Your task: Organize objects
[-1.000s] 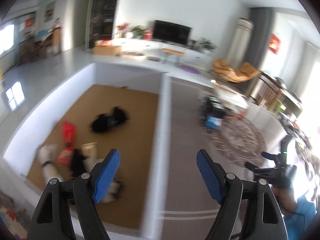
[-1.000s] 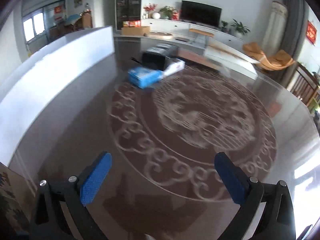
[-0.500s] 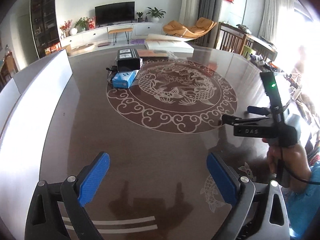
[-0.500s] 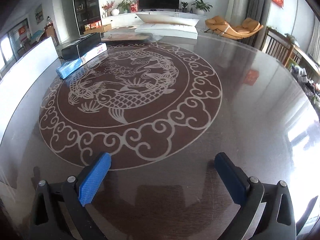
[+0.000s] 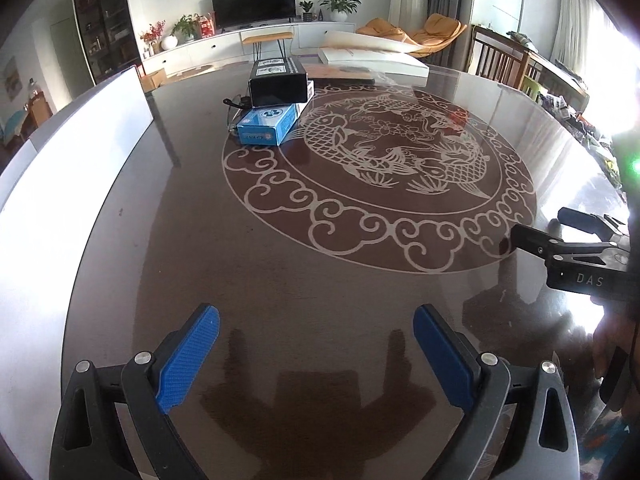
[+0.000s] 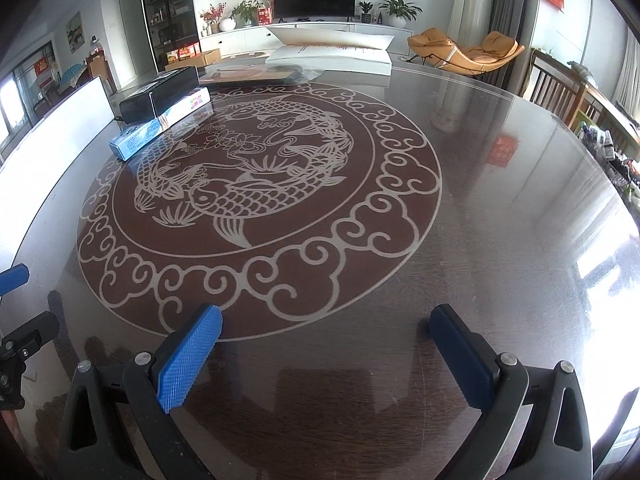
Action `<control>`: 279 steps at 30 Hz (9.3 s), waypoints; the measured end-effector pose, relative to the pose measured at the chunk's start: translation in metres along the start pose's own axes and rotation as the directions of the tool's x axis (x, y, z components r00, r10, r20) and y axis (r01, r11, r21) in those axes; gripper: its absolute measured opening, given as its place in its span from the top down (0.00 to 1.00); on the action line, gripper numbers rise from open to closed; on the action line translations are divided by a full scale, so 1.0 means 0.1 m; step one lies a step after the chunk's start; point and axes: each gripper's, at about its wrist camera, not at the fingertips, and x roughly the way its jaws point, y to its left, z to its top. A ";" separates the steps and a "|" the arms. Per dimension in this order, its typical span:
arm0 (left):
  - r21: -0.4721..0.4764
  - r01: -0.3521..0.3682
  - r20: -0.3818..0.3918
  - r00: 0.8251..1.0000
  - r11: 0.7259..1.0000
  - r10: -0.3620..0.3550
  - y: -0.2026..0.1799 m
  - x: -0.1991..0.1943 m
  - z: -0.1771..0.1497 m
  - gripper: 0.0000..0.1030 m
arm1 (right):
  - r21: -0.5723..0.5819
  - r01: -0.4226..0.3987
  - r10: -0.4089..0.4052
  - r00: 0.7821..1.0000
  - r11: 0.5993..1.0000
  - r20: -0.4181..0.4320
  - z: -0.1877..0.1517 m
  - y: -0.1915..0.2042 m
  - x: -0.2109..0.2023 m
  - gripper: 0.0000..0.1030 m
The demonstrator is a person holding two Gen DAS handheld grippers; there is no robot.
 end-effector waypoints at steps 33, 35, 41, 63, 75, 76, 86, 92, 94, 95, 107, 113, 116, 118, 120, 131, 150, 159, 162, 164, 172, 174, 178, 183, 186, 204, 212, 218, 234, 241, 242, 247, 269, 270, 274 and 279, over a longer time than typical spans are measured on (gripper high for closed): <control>-0.056 -0.033 0.021 0.999 0.998 0.035 0.69 1.19 1.55 0.23 | 0.001 0.000 0.000 1.000 1.000 0.000 0.00 0.00 0.01 0.00; -0.045 -0.036 0.043 0.998 0.998 0.038 0.65 1.13 1.52 0.41 | 0.001 0.000 0.000 1.000 1.000 0.000 0.00 -0.01 0.01 0.00; -0.053 -0.032 0.061 0.998 0.998 0.035 0.52 0.59 0.75 0.43 | 0.001 0.000 0.000 1.000 1.000 0.000 -0.01 -0.01 0.01 0.00; -0.014 -0.006 0.072 0.997 1.000 0.007 0.43 -0.22 -0.44 0.38 | 0.001 0.000 0.000 1.000 1.000 0.001 -0.01 -0.01 0.02 0.00; 0.073 0.305 0.017 0.952 0.950 -0.307 -0.20 0.02 -0.01 0.39 | 0.001 0.000 0.000 1.000 1.000 0.001 -0.01 -0.01 0.02 0.00; 0.061 0.348 0.029 0.936 0.935 -0.350 -0.24 0.00 0.01 0.39 | 0.001 0.000 0.000 1.000 1.000 0.001 -0.01 -0.01 0.02 0.00; -0.173 0.272 0.179 0.954 0.947 -0.241 0.70 -0.42 -0.26 0.30 | 0.001 0.000 0.000 1.000 1.000 0.001 -0.01 -0.01 0.02 0.00; -0.181 0.145 0.115 0.985 0.973 -0.125 0.90 -0.11 0.03 0.23 | 0.001 0.000 0.000 1.000 1.000 0.001 -0.01 -0.01 0.02 0.00; -0.117 0.040 0.064 0.997 0.992 -0.033 0.87 0.07 0.12 0.24 | 0.001 0.000 0.000 1.000 1.000 0.001 -0.01 -0.01 0.02 0.00; -0.100 0.006 0.048 0.999 0.995 -0.001 0.88 0.16 0.16 0.25 | 0.001 0.000 0.000 1.000 1.000 0.001 -0.01 -0.01 0.02 0.00; -0.142 -0.034 0.062 0.997 0.989 0.044 1.31 0.06 -0.17 0.56 | 0.001 0.000 0.000 1.000 1.000 0.001 -0.01 -0.01 0.01 0.00; -0.103 -0.070 -0.001 0.998 0.992 0.070 1.25 0.21 -0.10 0.00 | 0.001 0.000 0.000 1.000 1.000 0.001 -0.01 -0.01 0.01 0.00; -0.105 -0.069 -0.004 0.998 0.992 0.069 1.25 0.22 -0.09 0.00 | 0.001 0.000 0.000 1.000 1.000 0.001 -0.01 -0.01 0.02 0.00; -0.105 -0.073 -0.003 0.997 0.992 0.073 1.24 0.21 -0.10 0.00 | 0.002 0.000 0.000 1.000 1.000 0.001 -0.01 -0.01 0.02 0.00; -0.106 -0.074 -0.002 0.997 0.992 0.074 1.24 0.21 -0.10 0.00 | 0.002 0.000 0.000 1.000 1.000 0.001 -0.01 -0.01 0.01 0.00; -0.108 -0.074 0.000 0.997 0.991 0.075 1.22 0.21 -0.10 0.00 | -0.006 -0.031 0.031 0.999 1.000 -0.017 0.02 0.00 0.02 0.00; -0.109 -0.074 0.000 0.997 0.991 0.075 1.21 0.22 -0.09 0.00 | -0.455 -0.406 0.319 0.912 0.793 -0.258 0.93 2.05 0.18 0.42; -0.111 -0.075 0.000 0.997 0.991 0.076 1.21 0.23 -0.08 0.00 | -0.139 -0.418 0.393 0.903 0.898 -0.173 0.19 1.07 -0.46 0.42; -0.111 -0.075 -0.001 0.997 0.991 0.076 1.21 0.23 -0.08 0.00 | -0.078 -0.358 0.335 0.917 0.930 -0.217 -0.20 0.83 -0.38 0.42; -0.111 -0.075 0.000 0.997 0.991 0.076 1.21 0.22 -0.08 0.00 | -0.114 -0.318 0.299 0.941 0.941 -0.157 -0.29 0.82 -0.43 0.42; -0.111 -0.076 0.000 0.997 0.991 0.076 1.21 0.21 -0.08 0.00 | -0.171 -0.117 0.113 0.993 0.978 -0.035 0.11 1.03 -0.02 0.42; -0.111 -0.076 0.000 0.997 0.991 0.076 1.21 0.21 -0.08 0.00 | -0.140 -0.105 0.104 0.994 0.985 -0.016 0.15 0.99 0.03 0.42; -0.112 -0.076 0.000 0.997 0.991 0.077 1.21 0.21 -0.08 0.00 | -0.129 -0.086 0.088 0.996 0.988 0.009 0.04 0.89 -0.06 0.42; -0.113 -0.077 0.000 0.997 0.991 0.077 1.21 0.21 -0.09 0.00 | -0.118 -0.077 0.079 0.997 0.990 0.015 -0.09 0.72 -0.13 0.16; -0.112 -0.078 0.000 0.997 0.991 0.078 1.21 0.21 -0.09 0.00 | -0.088 -0.080 0.081 0.997 0.993 0.004 -0.10 0.63 -0.09 0.02; -0.115 -0.077 0.001 0.997 0.990 0.078 1.21 0.22 -0.08 0.00 | -0.105 -0.086 0.086 0.996 0.991 -0.003 -0.10 0.66 -0.06 0.00; -0.092 -0.066 -0.017 0.998 0.994 0.065 1.21 0.21 -0.06 0.00 | -0.105 -0.086 0.086 0.996 0.991 -0.003 -0.10 0.66 -0.07 0.00; -0.026 -0.021 0.004 1.000 0.999 0.021 1.24 0.16 -0.02 0.36 | -0.140 -0.112 0.097 0.989 0.984 -0.109 0.02 0.67 -0.02 0.05; -0.192 0.250 0.359 0.918 0.949 -0.169 1.59 -1.30 -0.34 0.74 | -0.013 -0.336 0.336 0.941 0.942 -0.031 0.23 0.99 -0.75 0.43; -0.330 0.021 0.361 0.926 0.944 0.106 2.72 -1.86 -0.32 0.73 | -0.180 -0.584 0.593 0.805 0.791 -0.004 0.81 2.54 -1.30 0.43; -0.354 -0.022 0.329 0.933 0.935 0.147 2.91 -1.83 -0.33 0.73 | -0.210 -0.607 0.619 0.786 0.767 -0.012 0.87 2.80 -1.35 0.43; -0.444 -0.226 0.100 0.949 0.867 0.299 3.56 -1.50 -0.47 0.42 | -0.317 -0.664 0.677 0.731 0.677 -0.085 1.02 3.90 -1.32 0.34; -0.062 0.151 0.293 0.948 0.987 -0.127 1.41 -1.64 -0.40 0.10 | -0.213 -0.127 0.133 0.991 0.969 0.014 -0.01 0.75 -0.40 0.08; -0.028 0.160 0.271 0.951 0.987 -0.147 1.26 -1.54 -0.35 0.10 | -0.195 -0.113 0.116 0.993 0.974 0.004 -0.03 0.64 -0.40 0.08; 0.110 0.209 0.204 0.952 0.972 -0.228 0.78 -1.07 -0.11 0.10 | -0.148 -0.097 0.097 0.995 0.984 -0.005 -0.12 0.34 -0.32 0.05; 0.292 0.142 0.165 0.967 0.946 -0.196 0.37 -0.49 0.40 0.10 | -0.131 -0.083 0.085 0.996 0.988 0.008 -0.11 0.35 -0.30 0.00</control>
